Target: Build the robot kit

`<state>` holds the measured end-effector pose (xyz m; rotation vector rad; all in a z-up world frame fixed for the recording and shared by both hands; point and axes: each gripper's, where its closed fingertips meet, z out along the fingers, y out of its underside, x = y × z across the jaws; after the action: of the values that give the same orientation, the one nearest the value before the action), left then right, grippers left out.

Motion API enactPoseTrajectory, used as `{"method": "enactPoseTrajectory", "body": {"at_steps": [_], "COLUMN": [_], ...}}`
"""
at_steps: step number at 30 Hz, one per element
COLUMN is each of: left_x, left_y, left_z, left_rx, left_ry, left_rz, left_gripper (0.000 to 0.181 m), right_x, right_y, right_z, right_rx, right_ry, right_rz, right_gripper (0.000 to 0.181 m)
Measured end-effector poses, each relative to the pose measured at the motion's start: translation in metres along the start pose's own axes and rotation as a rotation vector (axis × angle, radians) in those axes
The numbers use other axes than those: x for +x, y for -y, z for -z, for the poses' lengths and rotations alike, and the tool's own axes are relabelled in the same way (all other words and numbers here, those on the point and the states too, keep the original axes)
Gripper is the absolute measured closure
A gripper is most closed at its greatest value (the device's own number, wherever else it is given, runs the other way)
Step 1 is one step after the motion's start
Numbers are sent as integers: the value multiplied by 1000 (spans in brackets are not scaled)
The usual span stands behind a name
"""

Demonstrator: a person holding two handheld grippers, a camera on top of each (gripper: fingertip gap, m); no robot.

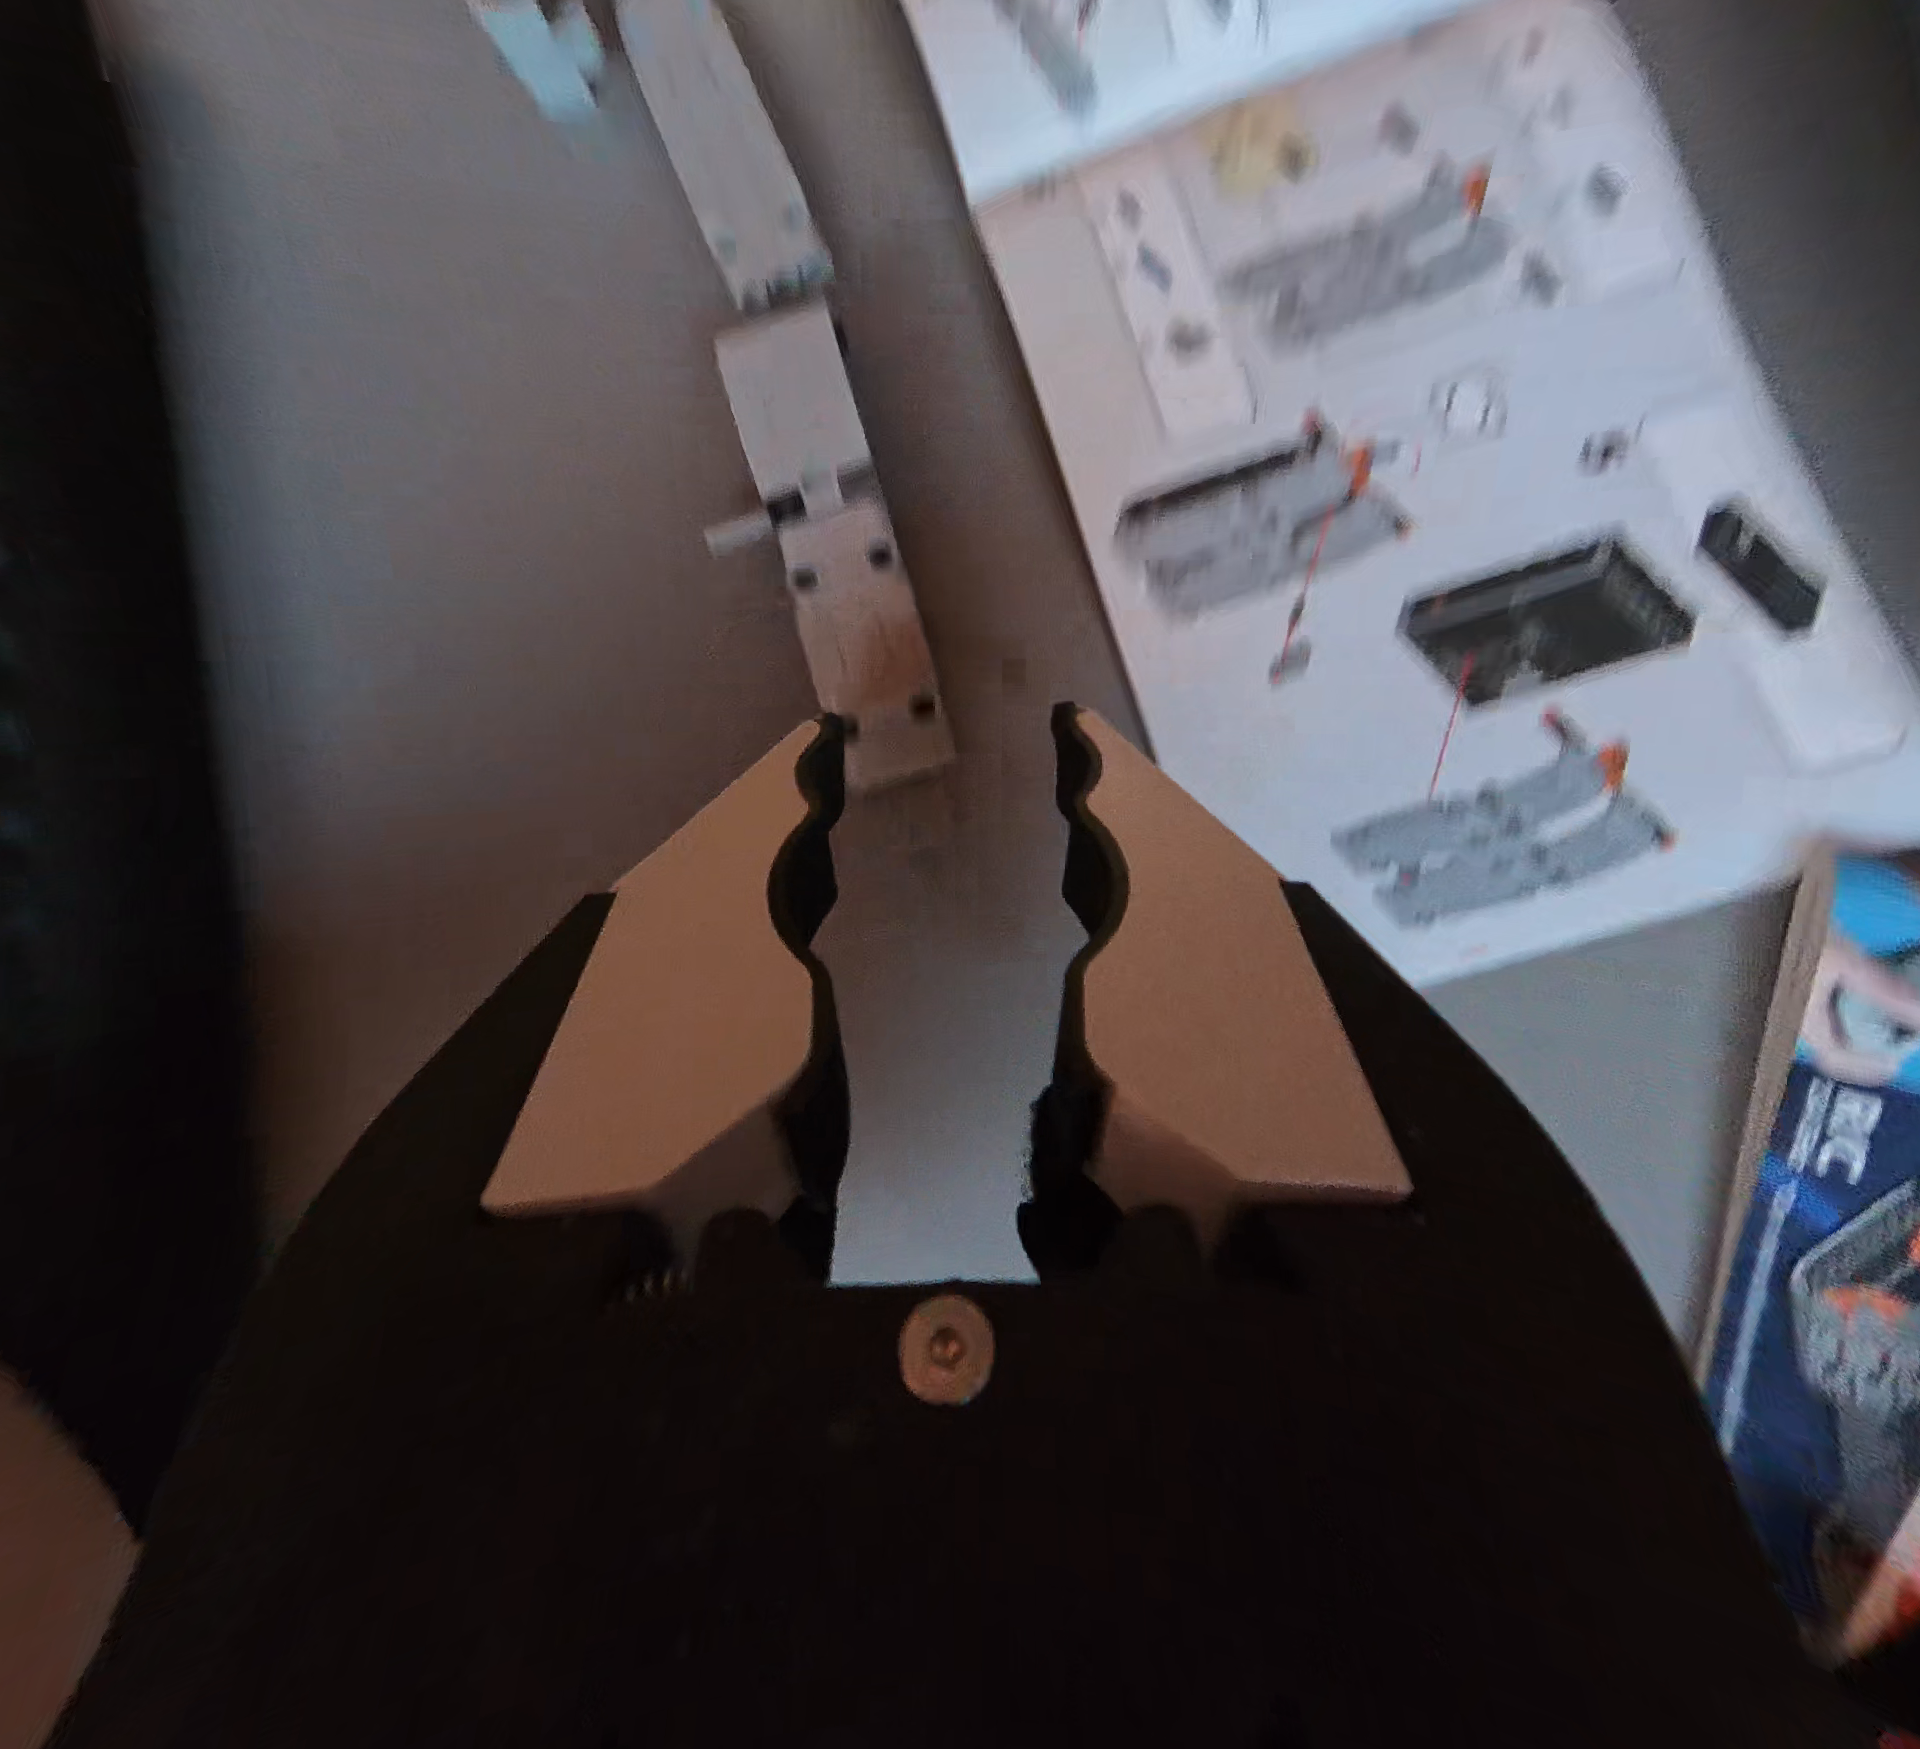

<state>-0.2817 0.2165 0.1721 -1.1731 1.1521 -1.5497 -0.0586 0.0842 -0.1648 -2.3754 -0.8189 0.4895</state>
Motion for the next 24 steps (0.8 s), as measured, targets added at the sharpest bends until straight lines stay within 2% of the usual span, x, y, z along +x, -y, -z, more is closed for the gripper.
{"method": "enactPoseTrajectory", "body": {"at_steps": [1, 4, 7, 8, 11, 13, 15, 19, 21, 24], "left_x": [5, 17, 27, 30, 40, 44, 49, 49, 47, 48], "left_y": [0, -6, -21, -26, -43, -56, -70, -93, -107, -144], "left_z": [1, 0, -2, 0, -13, -25, -36, -55, -68, -92], "left_rx": [0, -19, -88, -125, -208, -257, -311, -382, -407, -492], "left_ry": [-11, -40, -48, -60, -102, -127, -157, -181, -196, -271], "left_rz": [-2, 2, -4, -5, -7, -14, -21, 7, 68, 141], "left_gripper": [140, 140, 135, 138, 138, 137, 137, 140, 140, 139], "right_x": [1, -7, -14, -14, -13, -16, -18, -27, -26, -23], "right_y": [-7, 2, -3, -5, -2, -4, -4, 13, 13, 11], "right_z": [0, 0, -8, -11, -14, -13, -8, 7, 10, 11], "right_rx": [-16, 60, 7, -7, 19, 18, 16, 146, 177, 187], "right_ry": [2, 63, 57, 47, 17, 25, 76, 294, 330, 327], "right_rz": [-21, -49, 4, 13, 37, 32, -60, -298, -327, -307], "right_gripper": [141, 142, 141, 142, 157, 157, 157, 158, 158, 158]}}
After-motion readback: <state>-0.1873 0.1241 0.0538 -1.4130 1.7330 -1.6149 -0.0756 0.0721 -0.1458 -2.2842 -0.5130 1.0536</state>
